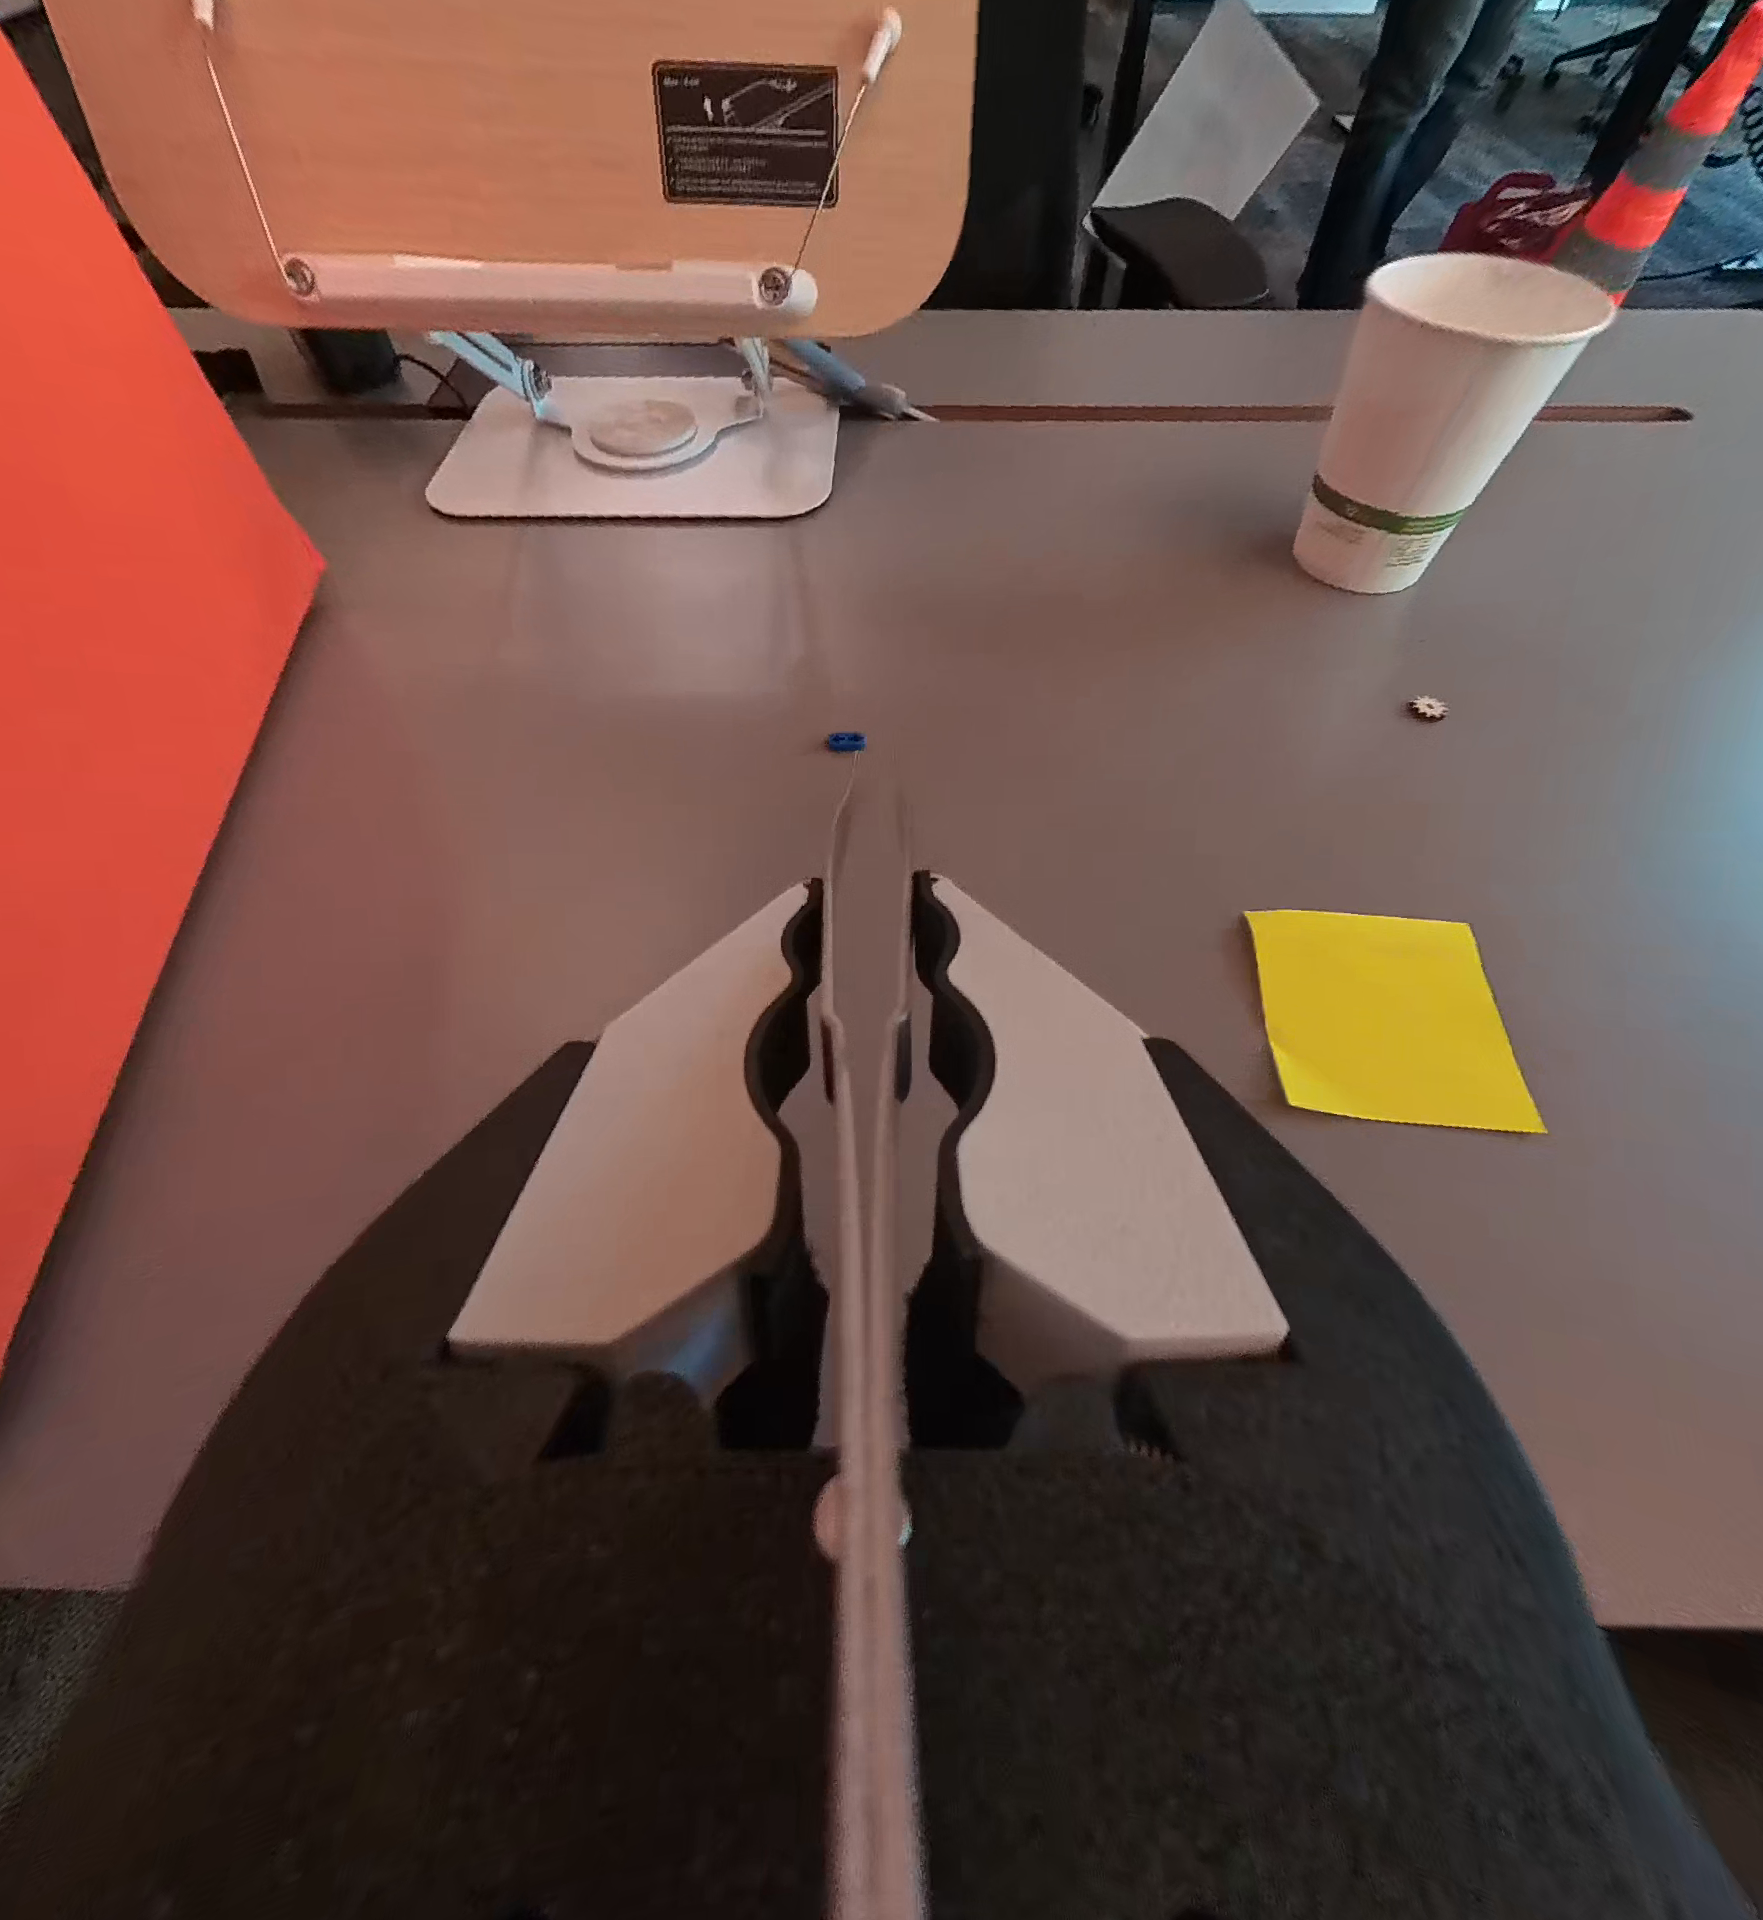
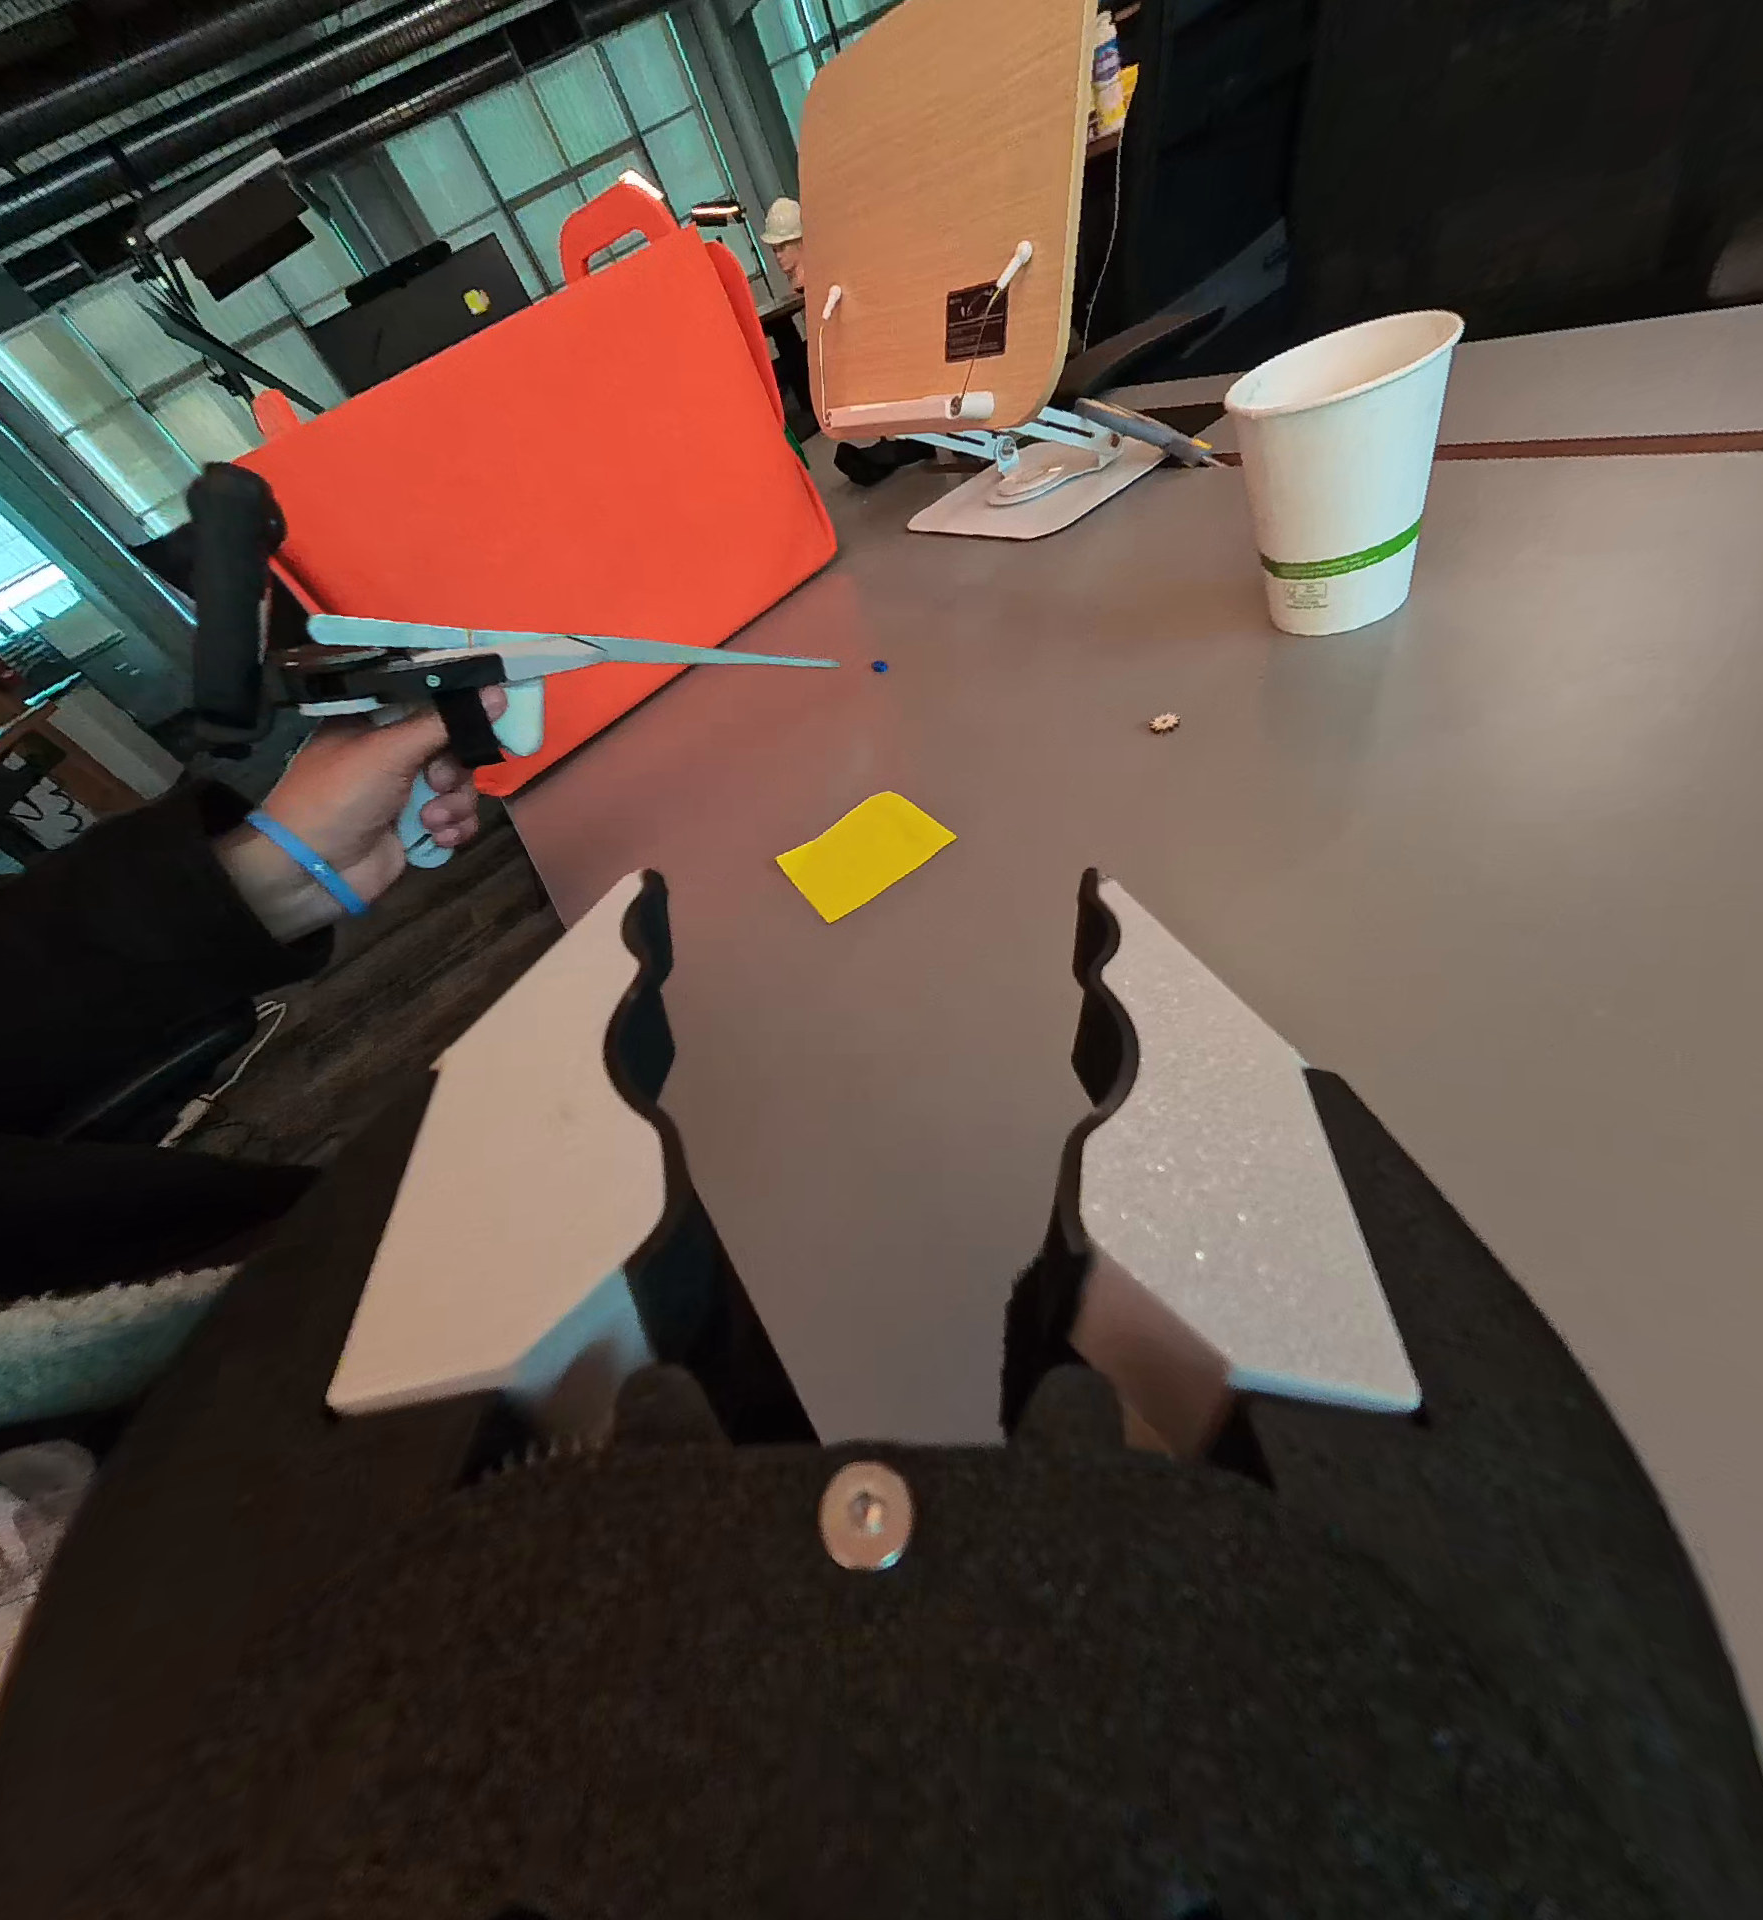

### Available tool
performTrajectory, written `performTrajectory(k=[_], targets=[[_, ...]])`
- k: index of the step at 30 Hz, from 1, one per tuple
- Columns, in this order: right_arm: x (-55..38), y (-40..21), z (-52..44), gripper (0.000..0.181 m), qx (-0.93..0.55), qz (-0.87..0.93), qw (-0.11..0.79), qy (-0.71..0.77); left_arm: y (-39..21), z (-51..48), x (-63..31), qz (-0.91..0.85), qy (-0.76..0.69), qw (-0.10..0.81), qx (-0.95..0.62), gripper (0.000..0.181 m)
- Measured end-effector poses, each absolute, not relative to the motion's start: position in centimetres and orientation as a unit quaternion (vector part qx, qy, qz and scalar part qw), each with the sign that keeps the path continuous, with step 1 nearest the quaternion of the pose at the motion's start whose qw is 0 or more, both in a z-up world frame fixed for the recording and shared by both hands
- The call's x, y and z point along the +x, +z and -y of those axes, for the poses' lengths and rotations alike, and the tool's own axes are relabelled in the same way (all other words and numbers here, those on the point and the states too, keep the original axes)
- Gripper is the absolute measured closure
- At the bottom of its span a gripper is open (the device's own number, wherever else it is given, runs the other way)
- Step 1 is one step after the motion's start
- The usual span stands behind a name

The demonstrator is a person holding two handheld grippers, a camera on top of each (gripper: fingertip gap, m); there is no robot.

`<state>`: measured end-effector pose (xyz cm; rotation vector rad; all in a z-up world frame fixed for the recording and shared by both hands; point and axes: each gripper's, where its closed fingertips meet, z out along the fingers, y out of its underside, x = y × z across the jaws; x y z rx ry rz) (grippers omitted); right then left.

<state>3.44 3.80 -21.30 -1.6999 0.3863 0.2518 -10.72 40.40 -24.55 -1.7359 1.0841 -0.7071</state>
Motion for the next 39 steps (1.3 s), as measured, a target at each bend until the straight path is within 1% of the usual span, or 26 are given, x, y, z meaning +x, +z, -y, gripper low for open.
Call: performTrajectory(k=[9,14,30,35,39], targets=[[3.3,-21.9,-4.1,0.104,-0.746,-0.179,0.627,0.136,-26.7,-42.2,-8.8,-0.455,-0.258,0.472,-0.71,0.165],[3.5,-22.3,-4.2,0.104,-0.745,-0.187,0.623,0.148,-26.9,-42.4,-8.3,-0.44,-0.279,0.467,-0.715,0.164],[3.4,-22.5,-4.2,0.106,-0.746,-0.19,0.618,0.16,-26.9,-42.6,-7.4,-0.443,-0.277,0.468,-0.713,0.165],[3.4,-22.4,-4.2,0.106,-0.745,-0.19,0.619,0.16,-25.8,-41.8,-6.5,-0.467,-0.279,0.473,-0.693,0.167],[3.4,-22.4,-4.2,0.107,-0.745,-0.19,0.619,0.159,-22.5,-39.9,-4.1,-0.494,-0.308,0.502,-0.64,0.167]])
